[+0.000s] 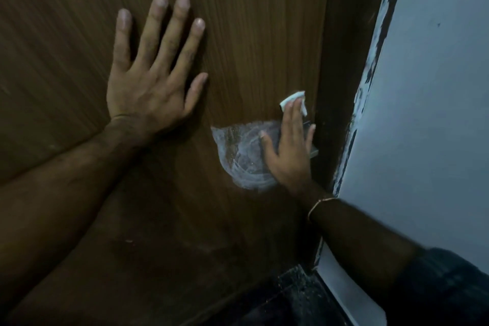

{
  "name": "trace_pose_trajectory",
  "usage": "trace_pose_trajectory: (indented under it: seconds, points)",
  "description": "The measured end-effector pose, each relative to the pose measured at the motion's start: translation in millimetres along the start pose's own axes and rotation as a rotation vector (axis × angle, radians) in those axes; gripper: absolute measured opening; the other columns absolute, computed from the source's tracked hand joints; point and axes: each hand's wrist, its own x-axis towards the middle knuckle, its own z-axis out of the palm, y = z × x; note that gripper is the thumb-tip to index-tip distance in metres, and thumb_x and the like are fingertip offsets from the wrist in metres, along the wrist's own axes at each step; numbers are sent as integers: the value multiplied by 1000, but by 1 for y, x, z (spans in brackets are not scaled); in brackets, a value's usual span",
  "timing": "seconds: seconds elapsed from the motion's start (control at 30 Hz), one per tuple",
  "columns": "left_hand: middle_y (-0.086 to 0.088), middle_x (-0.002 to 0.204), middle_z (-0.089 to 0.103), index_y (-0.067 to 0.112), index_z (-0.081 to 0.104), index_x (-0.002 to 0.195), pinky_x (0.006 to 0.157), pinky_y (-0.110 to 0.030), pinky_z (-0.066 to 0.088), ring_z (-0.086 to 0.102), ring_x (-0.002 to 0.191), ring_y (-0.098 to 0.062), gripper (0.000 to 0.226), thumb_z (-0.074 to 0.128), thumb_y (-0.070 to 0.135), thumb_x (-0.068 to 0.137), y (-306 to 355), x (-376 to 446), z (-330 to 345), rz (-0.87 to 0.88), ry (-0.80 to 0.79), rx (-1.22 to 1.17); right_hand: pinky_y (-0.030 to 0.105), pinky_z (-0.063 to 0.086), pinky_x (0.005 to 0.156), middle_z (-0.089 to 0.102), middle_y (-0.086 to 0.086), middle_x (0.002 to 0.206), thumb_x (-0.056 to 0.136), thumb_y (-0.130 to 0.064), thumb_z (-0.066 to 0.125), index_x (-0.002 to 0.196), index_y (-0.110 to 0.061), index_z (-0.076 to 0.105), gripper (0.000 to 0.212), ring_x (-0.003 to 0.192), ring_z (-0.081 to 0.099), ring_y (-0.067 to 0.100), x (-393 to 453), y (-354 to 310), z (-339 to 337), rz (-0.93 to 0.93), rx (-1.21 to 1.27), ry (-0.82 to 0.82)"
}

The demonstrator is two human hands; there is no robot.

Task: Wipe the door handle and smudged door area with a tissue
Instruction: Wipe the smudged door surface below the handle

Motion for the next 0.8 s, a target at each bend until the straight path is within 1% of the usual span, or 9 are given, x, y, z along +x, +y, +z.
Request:
trace_pose_trajectory:
  seconds: [0.07, 0.17, 0.23, 0.37, 0.5, 0.53, 0.6, 0.7, 0.8]
  points:
    - [-8, 165, -9, 21, -8, 158, 118, -57, -6, -8, 152, -31, 67, 17, 53, 105, 0, 0, 0, -4, 5, -10, 60, -1, 120, -11, 2, 165, 98, -55, 37, 157, -12, -4, 84, 153, -9, 16, 5, -7, -4, -24, 8, 12]
    - [-7, 166, -10, 21, -8, 158, 118, -56, -7, -9, 152, -30, 67, 18, 52, 105, 0, -2, 1, -17, 16, -10, 61, 2, 120, -10, 1, 166, 99, -52, 39, 157, -13, -2, 81, 152, -9, 14, -10, -1, 0, -106, -42, -27]
    - [-8, 166, -9, 21, -8, 158, 118, -57, -6, -8, 152, -30, 67, 18, 52, 105, 0, -3, 1, -16, 19, -4, 61, 3, 120, -9, 0, 166, 99, -54, 37, 157, -14, -2, 80, 152, -9, 13, -15, 14, 0, -75, -78, -31]
    - [-8, 166, -10, 21, -9, 158, 118, -57, -6, -8, 152, -31, 67, 17, 52, 105, 0, 0, 0, -7, 6, -16, 58, -5, 121, -12, 0, 165, 96, -60, 33, 157, -15, -7, 85, 152, -9, 15, 14, 16, -10, 38, -7, -9]
    - [-9, 166, -8, 20, -7, 158, 118, -57, -5, -7, 152, -31, 67, 17, 52, 105, -2, -2, 1, -12, 20, -7, 59, -2, 120, -12, 0, 165, 97, -56, 36, 157, -13, -5, 84, 152, -10, 14, -2, 13, -4, -80, -40, -38]
    - [-9, 166, -7, 20, -7, 158, 118, -58, -4, -6, 152, -32, 67, 17, 52, 105, -2, -2, 1, -10, 21, -3, 60, -1, 120, -11, -1, 166, 98, -56, 36, 157, -14, -4, 84, 152, -10, 13, -9, 17, -1, -77, -52, -51]
    - [-9, 166, -6, 19, -6, 158, 118, -58, -3, -5, 152, -32, 66, 17, 51, 105, -1, -2, 1, 3, 20, 2, 62, 0, 120, -9, -1, 166, 97, -58, 34, 157, -15, -4, 83, 152, -8, 13, -10, 22, 2, -5, -30, -37]
    - [-10, 166, -6, 19, -7, 158, 118, -57, -5, -6, 152, -33, 65, 15, 50, 105, -1, -3, 2, 17, 0, -11, 61, -2, 120, -9, 1, 166, 96, -59, 36, 157, -14, -4, 86, 153, -7, 16, 2, 10, -1, 56, 33, 2]
    - [-10, 166, -5, 19, -7, 158, 118, -57, -5, -5, 152, -33, 66, 15, 50, 105, 0, -5, 1, 6, 6, -12, 59, 0, 121, -8, 3, 166, 97, -54, 39, 157, -11, 0, 84, 153, -7, 16, -9, -14, 4, -67, 15, 2]
